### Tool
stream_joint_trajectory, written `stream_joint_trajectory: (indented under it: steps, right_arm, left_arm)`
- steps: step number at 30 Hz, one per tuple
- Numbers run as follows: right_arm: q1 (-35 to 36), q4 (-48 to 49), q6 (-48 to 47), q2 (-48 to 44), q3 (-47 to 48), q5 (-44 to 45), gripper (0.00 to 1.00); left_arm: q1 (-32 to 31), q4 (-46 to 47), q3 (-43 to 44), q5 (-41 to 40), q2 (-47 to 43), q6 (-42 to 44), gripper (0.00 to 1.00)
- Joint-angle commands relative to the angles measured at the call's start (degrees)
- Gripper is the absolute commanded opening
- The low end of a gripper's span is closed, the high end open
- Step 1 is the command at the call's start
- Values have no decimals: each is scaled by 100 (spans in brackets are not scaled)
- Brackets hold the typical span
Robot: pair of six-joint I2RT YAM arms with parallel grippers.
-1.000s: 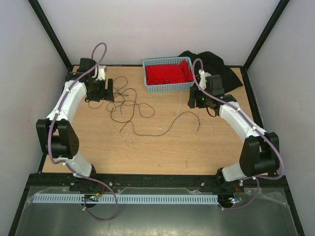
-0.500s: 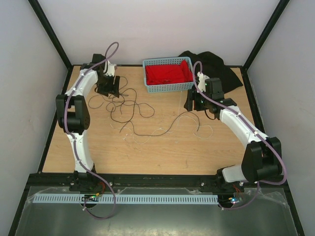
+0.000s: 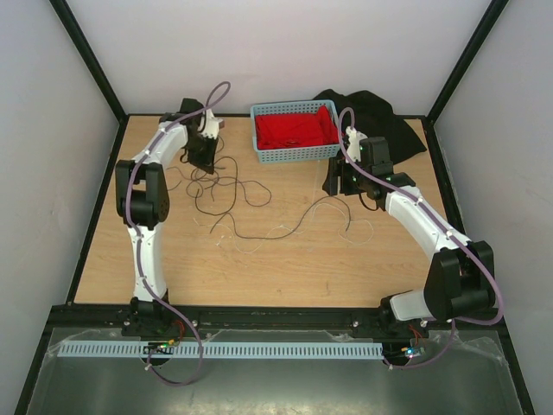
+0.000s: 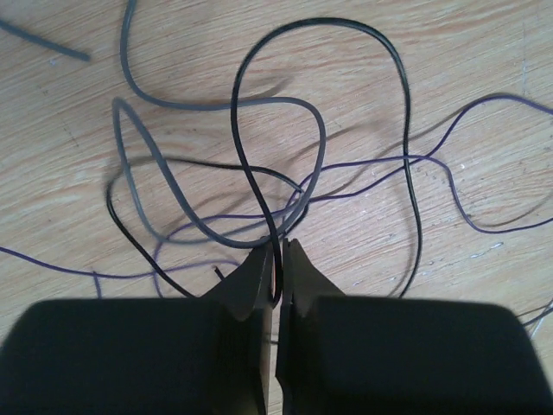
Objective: Zip-tie the wires
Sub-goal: Pick up the cable at the center of the board.
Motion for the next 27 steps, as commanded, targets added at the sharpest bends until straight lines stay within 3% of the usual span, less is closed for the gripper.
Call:
stream_joint_trajectory:
  steps: [1,6,11,23,27]
  right_arm:
    - [13,124,-7,-131,42,11,76]
    - [18,131,26,-84,131,-93,76]
    - [47,166,116,-14,187,-347,76]
    - [166,923,580,-197,271,-1146,76]
    - [184,1682,765,-369,242,-1267,84]
  left_arm:
    - [39,-76,220,-76,-171,69,0]
    - [250,-75,439,-288,-1011,-76,0]
    - [400,-72,1209,-348,-1710,-122,0]
    - [536,-35,3507,786,-1875,-911,0]
    - [536,36,3704,1264,-2024,-1395,0]
